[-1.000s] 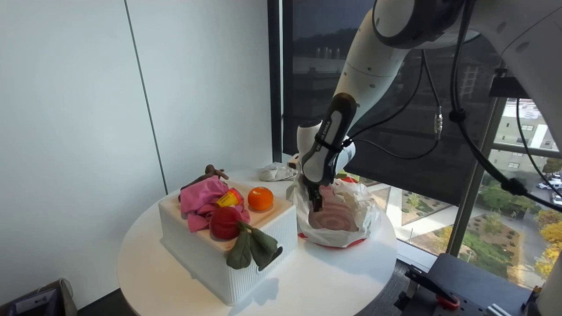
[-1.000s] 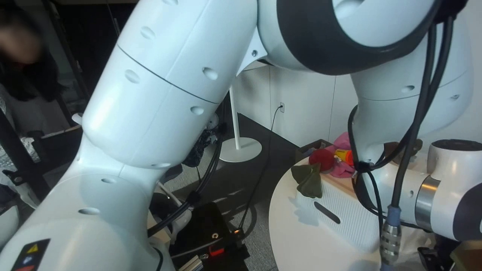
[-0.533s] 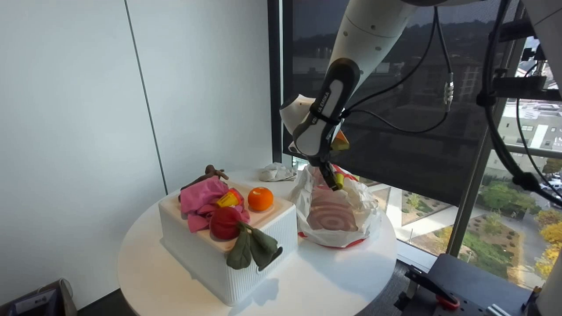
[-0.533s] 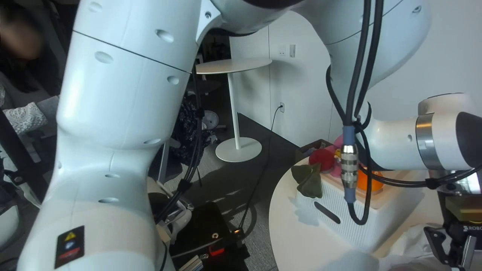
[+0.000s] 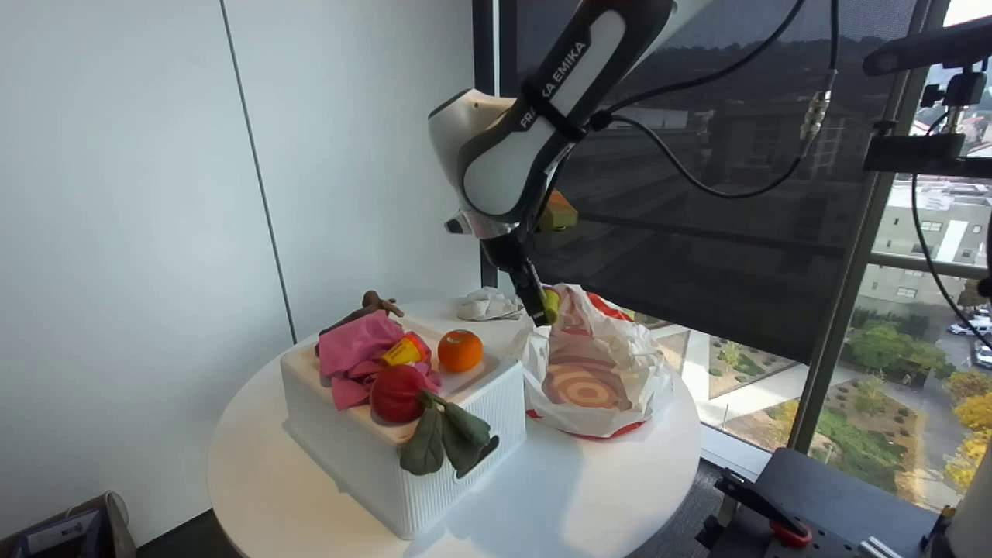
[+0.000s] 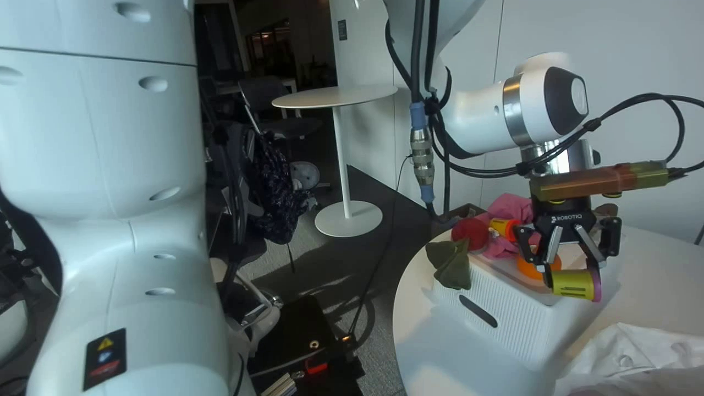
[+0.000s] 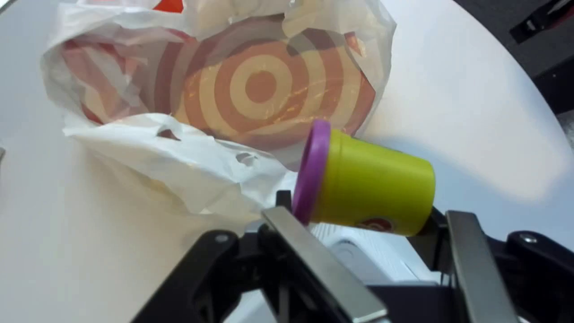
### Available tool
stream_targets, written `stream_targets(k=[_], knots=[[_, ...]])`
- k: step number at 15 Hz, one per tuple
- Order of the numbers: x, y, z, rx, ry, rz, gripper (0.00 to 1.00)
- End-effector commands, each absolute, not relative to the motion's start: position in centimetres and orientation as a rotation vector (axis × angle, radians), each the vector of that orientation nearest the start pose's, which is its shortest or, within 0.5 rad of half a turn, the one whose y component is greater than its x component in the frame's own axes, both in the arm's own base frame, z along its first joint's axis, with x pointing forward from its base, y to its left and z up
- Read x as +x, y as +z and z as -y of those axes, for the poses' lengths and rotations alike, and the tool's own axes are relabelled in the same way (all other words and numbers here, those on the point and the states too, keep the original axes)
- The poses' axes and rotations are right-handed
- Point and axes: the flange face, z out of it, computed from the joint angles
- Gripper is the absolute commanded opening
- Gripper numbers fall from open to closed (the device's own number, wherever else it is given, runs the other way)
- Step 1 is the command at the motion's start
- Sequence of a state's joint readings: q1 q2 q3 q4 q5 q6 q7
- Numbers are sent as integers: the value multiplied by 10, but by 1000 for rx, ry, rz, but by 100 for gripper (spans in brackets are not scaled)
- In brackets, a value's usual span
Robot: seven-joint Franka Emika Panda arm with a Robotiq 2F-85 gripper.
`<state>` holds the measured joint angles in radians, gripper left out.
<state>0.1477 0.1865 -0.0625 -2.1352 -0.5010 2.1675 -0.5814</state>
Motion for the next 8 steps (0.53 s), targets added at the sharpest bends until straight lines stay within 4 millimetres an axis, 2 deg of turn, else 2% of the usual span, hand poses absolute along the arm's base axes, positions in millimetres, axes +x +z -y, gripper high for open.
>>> stream_targets(k=[1,4,8], knots=[[541,327,-74,-3038,90,1630,38],[549,320,-105,-2997,-206,1666,38],[548,309,-123,-2895,-583,1649,38]])
